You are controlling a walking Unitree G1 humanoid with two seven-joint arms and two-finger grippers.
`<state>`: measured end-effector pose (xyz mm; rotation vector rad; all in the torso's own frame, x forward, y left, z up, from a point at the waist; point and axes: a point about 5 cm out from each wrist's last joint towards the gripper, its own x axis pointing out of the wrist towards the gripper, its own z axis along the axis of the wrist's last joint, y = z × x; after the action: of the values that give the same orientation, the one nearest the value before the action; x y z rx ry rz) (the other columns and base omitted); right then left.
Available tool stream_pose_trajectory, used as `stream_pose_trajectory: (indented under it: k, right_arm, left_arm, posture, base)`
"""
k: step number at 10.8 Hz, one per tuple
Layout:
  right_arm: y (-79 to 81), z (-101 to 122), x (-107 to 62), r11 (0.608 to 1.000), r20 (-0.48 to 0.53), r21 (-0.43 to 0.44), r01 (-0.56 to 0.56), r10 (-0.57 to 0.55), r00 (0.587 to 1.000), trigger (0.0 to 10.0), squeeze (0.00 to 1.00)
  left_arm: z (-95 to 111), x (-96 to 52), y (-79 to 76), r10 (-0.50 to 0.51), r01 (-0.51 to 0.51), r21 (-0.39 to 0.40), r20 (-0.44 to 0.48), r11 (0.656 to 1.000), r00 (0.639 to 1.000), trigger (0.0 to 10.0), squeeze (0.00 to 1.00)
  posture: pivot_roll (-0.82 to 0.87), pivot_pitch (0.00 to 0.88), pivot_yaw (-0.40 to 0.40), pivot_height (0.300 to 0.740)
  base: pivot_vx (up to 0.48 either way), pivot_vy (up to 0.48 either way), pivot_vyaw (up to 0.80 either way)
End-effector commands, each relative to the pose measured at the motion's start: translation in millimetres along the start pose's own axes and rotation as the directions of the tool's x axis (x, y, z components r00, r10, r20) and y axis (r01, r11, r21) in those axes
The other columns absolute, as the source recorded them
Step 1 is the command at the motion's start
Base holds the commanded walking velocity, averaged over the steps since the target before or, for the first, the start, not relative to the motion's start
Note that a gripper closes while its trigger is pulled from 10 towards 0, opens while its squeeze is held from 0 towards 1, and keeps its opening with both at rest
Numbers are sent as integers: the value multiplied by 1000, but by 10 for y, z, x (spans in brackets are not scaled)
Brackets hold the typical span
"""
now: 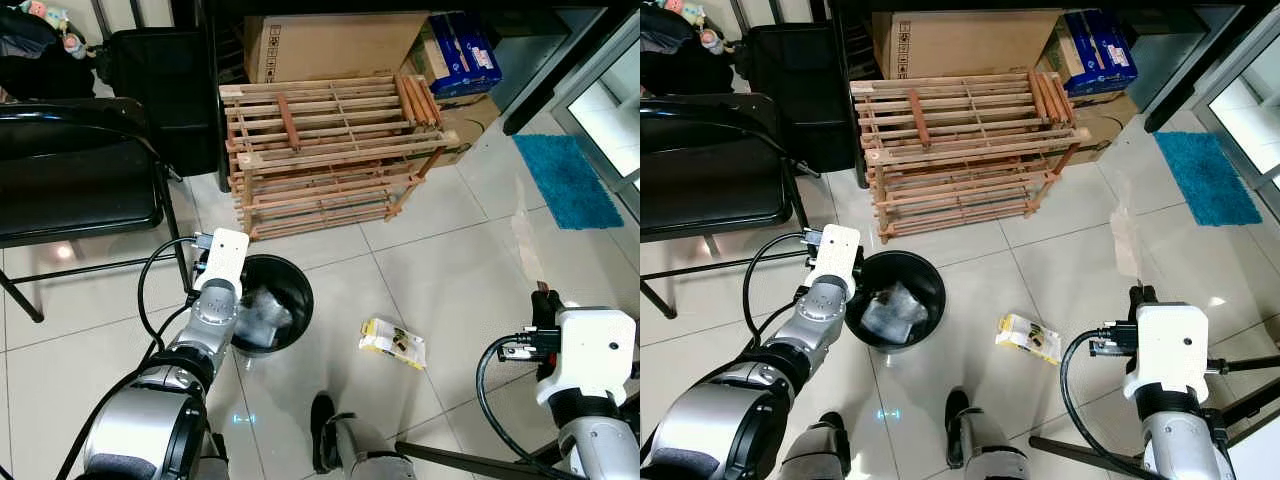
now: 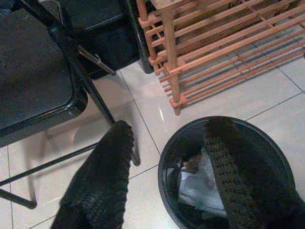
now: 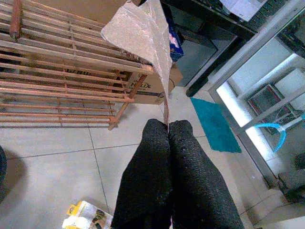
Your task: Picking trash to rubbish bin
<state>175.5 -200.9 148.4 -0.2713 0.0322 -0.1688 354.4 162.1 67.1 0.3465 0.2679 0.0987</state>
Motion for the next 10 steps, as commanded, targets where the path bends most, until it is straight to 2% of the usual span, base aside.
stream_pose_trajectory:
  k: [1, 4, 6, 7, 9, 10]
  right_arm:
    - [-44, -17, -23, 1000, -18, -23, 11, -11, 1000, 10000, 0]
    - [21, -9, 87, 1000, 4, -11, -26, 26, 1000, 10000, 0]
    - [129, -24, 290, 996, 24, -5, -93, 93, 995, 10000, 0]
    - [173, -38, 427, 992, 34, -8, -127, 127, 991, 10000, 0]
    - [240, -8, 678, 985, 70, -8, -170, 170, 983, 10000, 0]
    - [341, 41, 811, 977, 103, -4, -213, 212, 972, 10000, 0]
  left_arm:
    - [-59, -28, -63, -13, 13, 4, -21, 1000, 1000, 10000, 1000]
    - [-54, -32, -41, 28, -28, -14, -8, 1000, 1000, 10000, 1000]
    - [-152, -84, -46, 40, -40, -69, -9, 997, 999, 10000, 1000]
    - [-193, -128, -89, 14, -13, -85, 15, 996, 1000, 10000, 1000]
    - [-166, -253, -196, -39, 54, -117, 134, 992, 990, 10000, 1000]
    - [-36, -335, -249, -67, 100, -155, 207, 983, 976, 10000, 1000]
  posture:
    - [-77, 312, -199, 740]
    - [-33, 294, -194, 740]
    - [40, 289, -195, 740]
    - [93, 289, -194, 740]
    - [167, 283, -193, 740]
    - [209, 272, -195, 740]
  base:
    - [0, 0, 0]
    - [0, 0, 0]
    - [0, 0, 0]
    - [0, 0, 0]
    - [0, 0, 0]
    - [0, 0, 0]
